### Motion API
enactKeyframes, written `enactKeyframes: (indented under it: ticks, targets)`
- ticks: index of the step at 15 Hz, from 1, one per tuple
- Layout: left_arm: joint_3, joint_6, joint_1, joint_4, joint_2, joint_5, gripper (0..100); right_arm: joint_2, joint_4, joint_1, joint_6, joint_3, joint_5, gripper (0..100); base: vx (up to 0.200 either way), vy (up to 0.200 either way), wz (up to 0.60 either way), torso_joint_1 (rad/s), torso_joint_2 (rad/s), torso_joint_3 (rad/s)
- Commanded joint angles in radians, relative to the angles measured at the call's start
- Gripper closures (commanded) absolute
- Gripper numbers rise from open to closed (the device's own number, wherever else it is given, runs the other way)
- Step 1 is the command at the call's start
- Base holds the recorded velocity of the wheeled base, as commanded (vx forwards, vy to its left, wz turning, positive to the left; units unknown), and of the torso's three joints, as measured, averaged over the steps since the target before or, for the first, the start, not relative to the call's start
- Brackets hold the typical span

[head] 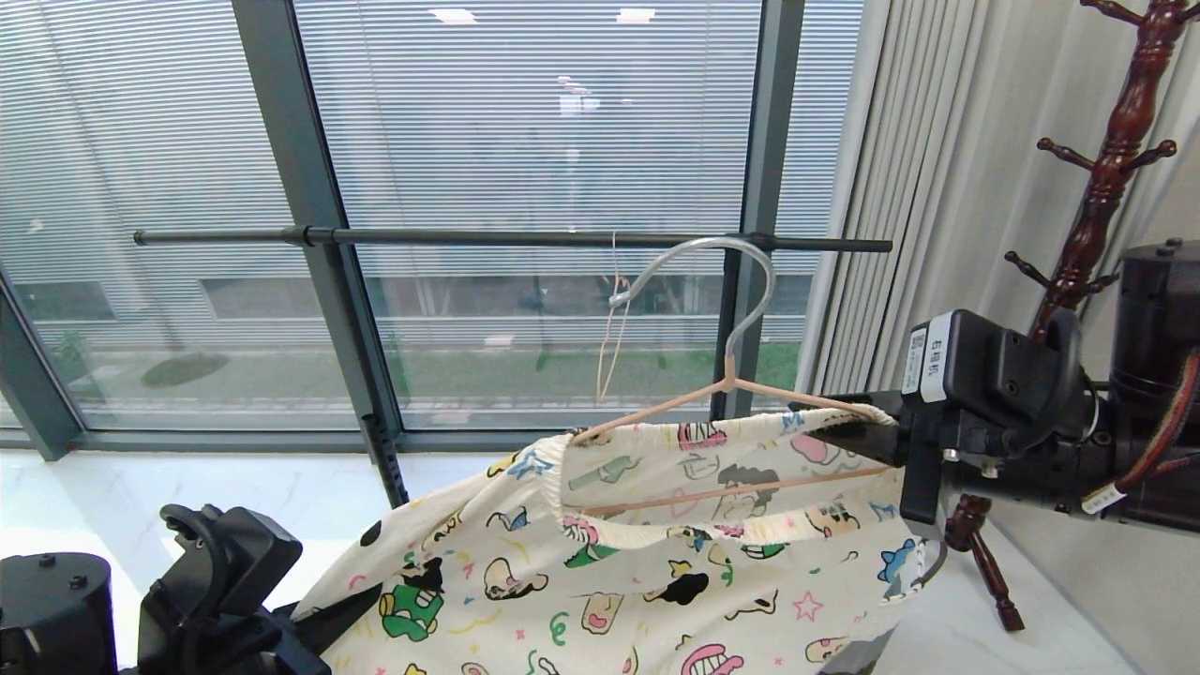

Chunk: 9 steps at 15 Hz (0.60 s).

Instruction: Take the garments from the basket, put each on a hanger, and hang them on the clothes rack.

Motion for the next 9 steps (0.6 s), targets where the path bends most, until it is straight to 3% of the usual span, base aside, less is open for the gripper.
enactKeyframes:
  ticks: [1, 4, 6, 7, 9]
  targets:
    - [-0.001, 0.003, -0.001, 0.0, 0.003, 0.001, 0, 0.002, 0.0, 0.002, 0.0, 0.003, -0.002, 100, 0.0, 0.0, 0.0, 0.0, 0.0, 0.0]
    - [-0.002, 0.003, 0.005, 0.0, 0.003, 0.045, 0, 0.002, 0.001, 0.0, 0.029, 0.053, -0.102, 100, 0.0, 0.0, 0.0, 0.0, 0.0, 0.0]
    - [-0.016, 0.002, 0.011, 0.0, 0.006, 0.16, 0, -0.003, 0.003, 0.002, 0.141, 0.109, -0.208, 100, 0.0, 0.0, 0.0, 0.0, 0.0, 0.0]
    - [-0.03, 0.0, 0.02, 0.0, 0.01, 0.249, 0, 0.004, 0.007, 0.009, 0.222, 0.125, -0.328, 100, 0.0, 0.0, 0.0, 0.0, 0.0, 0.0]
    - [-0.064, 0.002, 0.04, 0.0, 0.015, 0.354, 0, 0.03, 0.072, 0.016, 0.363, 0.118, -0.461, 100, 0.0, 0.0, 0.0, 0.0, 0.0, 0.0]
